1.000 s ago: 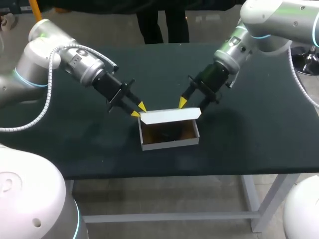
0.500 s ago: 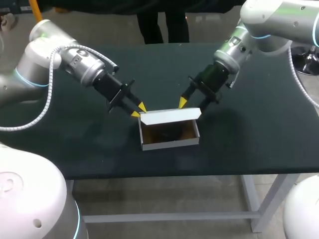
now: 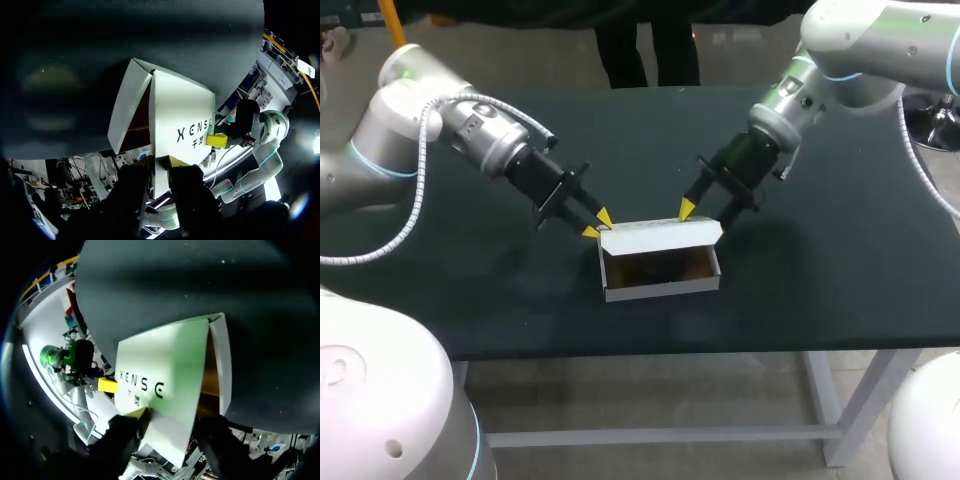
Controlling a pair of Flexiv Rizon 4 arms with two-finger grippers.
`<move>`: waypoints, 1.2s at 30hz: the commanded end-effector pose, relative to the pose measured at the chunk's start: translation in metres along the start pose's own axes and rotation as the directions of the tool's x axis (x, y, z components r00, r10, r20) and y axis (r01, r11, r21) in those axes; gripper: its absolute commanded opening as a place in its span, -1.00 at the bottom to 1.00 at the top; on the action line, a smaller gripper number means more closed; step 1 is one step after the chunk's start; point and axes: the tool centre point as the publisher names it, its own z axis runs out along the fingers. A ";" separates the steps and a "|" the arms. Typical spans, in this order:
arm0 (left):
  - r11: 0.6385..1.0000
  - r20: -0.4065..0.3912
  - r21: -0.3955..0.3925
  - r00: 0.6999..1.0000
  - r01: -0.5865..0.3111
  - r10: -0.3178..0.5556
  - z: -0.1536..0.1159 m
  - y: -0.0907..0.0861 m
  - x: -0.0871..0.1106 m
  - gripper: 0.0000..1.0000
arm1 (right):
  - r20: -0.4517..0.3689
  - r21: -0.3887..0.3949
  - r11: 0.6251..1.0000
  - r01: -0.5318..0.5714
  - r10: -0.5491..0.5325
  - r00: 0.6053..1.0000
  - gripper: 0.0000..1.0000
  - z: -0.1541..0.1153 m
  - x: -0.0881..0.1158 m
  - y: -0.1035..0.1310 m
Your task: Assemble the packaging by folding the flat box into shape, placing the metal phone stand inside, and closing the box properly
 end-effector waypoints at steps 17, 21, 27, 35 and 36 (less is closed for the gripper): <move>1.000 0.008 -0.006 1.000 -0.004 0.004 0.004 -0.006 -0.006 -0.55 | -0.004 0.004 1.000 -0.015 0.015 1.000 0.07 0.003 -0.010 0.003; 1.000 0.012 -0.004 1.000 -0.005 0.005 0.004 -0.006 -0.007 -0.51 | -0.003 0.005 1.000 -0.015 0.015 1.000 0.05 0.004 -0.011 0.004; 1.000 0.023 0.001 1.000 -0.013 0.013 0.006 -0.006 -0.009 -0.43 | 0.002 0.005 1.000 -0.013 0.013 1.000 0.11 0.005 -0.013 0.004; 1.000 0.026 0.008 0.999 -0.020 0.020 0.006 -0.004 -0.010 -0.44 | 0.009 0.001 1.000 -0.005 0.005 1.000 0.15 0.007 -0.015 0.004; 1.000 0.027 0.009 0.999 -0.020 0.020 0.006 -0.004 -0.010 -0.43 | 0.009 0.001 1.000 -0.005 0.005 1.000 0.17 0.007 -0.015 0.004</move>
